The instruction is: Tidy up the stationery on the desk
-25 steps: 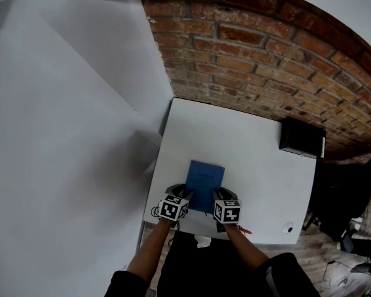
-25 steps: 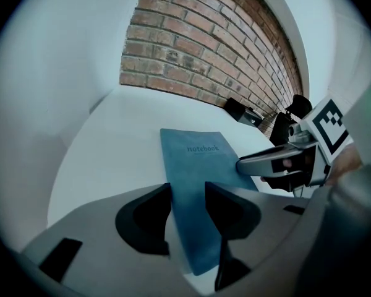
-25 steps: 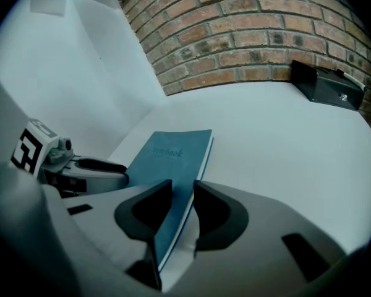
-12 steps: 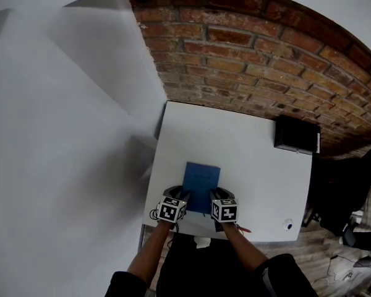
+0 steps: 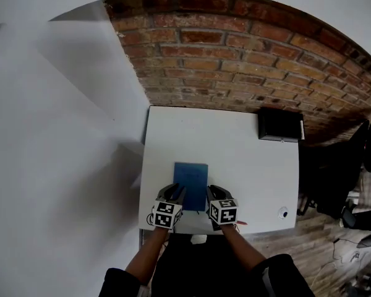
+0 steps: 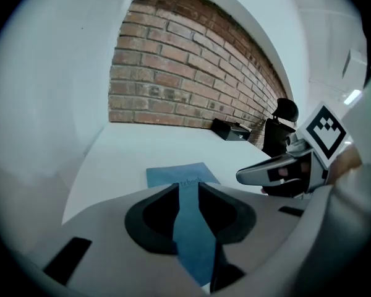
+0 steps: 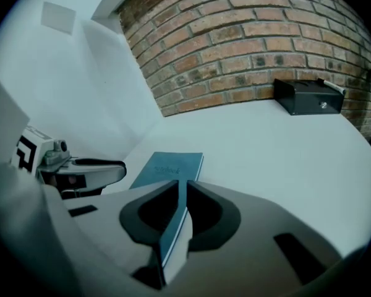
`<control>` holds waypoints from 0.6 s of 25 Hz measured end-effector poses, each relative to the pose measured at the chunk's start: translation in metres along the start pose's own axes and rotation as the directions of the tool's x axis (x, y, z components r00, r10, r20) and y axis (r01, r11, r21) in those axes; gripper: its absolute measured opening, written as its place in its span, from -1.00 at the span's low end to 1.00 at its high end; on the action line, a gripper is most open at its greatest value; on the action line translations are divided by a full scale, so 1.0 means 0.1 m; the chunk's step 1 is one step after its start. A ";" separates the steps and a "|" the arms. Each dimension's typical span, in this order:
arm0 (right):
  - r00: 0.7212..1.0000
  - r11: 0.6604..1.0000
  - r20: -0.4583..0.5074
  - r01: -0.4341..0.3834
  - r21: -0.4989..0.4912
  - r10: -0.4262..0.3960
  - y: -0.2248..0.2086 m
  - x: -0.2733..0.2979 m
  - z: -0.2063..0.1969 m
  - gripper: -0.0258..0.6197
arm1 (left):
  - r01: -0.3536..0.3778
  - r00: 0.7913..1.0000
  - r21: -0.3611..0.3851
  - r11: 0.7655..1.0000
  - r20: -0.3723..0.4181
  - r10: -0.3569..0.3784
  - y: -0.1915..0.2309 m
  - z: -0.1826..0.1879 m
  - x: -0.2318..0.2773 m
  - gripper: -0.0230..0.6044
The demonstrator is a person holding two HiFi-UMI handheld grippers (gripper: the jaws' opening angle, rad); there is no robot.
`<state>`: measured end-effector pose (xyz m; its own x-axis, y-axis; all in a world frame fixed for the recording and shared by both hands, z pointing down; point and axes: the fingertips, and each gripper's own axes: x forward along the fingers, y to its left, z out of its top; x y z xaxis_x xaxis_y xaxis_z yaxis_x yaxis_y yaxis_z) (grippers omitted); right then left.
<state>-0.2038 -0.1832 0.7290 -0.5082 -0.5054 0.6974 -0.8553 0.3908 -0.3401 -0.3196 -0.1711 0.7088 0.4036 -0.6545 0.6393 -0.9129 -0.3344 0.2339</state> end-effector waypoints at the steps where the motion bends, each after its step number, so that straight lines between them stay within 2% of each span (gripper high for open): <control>1: 1.000 1.000 0.016 0.008 0.002 -0.008 0.00 -0.05 0.02 -0.76 | 0.006 1.000 0.012 1.000 0.013 -0.006 -0.02 0.05 -0.01 -0.61; 5: 0.997 0.999 0.065 0.047 0.011 -0.047 -0.02 -0.25 0.03 -0.83 | 0.034 0.999 0.058 0.998 0.041 -0.036 -0.10 0.14 -0.06 -0.79; 10: 0.988 0.995 0.116 0.094 0.039 -0.098 -0.10 -0.53 -0.02 -0.85 | 0.090 0.990 0.116 0.989 0.102 -0.102 -0.27 0.22 -0.14 -0.84; 15: 0.978 0.983 0.123 0.159 0.091 -0.170 -0.31 -0.84 -0.21 -0.85 | 0.151 0.982 0.164 0.975 0.085 -0.167 -0.53 0.13 -0.20 -0.87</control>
<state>-0.1328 -0.1372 0.6942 -0.3643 -0.6552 0.6618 -0.9308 0.2335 -0.2812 -0.2784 -0.1491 0.6742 0.5537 -0.6451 0.5265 -0.8190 -0.5362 0.2044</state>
